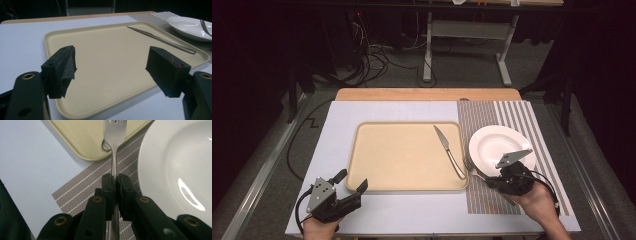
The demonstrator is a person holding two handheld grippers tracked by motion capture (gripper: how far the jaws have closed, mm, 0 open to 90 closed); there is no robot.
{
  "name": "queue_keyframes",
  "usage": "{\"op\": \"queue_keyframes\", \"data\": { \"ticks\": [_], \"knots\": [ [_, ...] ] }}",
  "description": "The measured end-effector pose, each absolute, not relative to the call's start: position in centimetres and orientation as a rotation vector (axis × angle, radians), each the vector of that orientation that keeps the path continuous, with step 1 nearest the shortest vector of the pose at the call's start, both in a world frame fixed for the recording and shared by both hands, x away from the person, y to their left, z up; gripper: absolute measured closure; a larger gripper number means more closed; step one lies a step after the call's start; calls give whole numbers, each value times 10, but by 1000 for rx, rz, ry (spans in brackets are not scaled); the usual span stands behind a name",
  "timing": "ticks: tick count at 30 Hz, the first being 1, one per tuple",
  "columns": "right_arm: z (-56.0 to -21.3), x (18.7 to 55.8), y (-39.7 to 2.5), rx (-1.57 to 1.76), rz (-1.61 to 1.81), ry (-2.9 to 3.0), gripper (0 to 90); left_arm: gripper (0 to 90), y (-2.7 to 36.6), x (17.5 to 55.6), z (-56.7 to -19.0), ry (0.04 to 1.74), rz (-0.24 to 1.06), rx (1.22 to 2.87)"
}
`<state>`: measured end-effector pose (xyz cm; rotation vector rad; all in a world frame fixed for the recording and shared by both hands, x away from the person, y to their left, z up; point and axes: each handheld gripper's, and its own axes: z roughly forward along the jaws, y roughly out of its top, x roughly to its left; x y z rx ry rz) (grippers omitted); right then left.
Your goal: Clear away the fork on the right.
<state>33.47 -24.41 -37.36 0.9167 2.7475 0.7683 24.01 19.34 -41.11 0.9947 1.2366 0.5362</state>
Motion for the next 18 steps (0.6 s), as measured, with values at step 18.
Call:
{"op": "queue_keyframes", "data": {
  "ticks": [18],
  "knots": [
    [-373,357,-207,908,753,2780,851,248,194,241,-411,1239,537,993]
  ]
}}
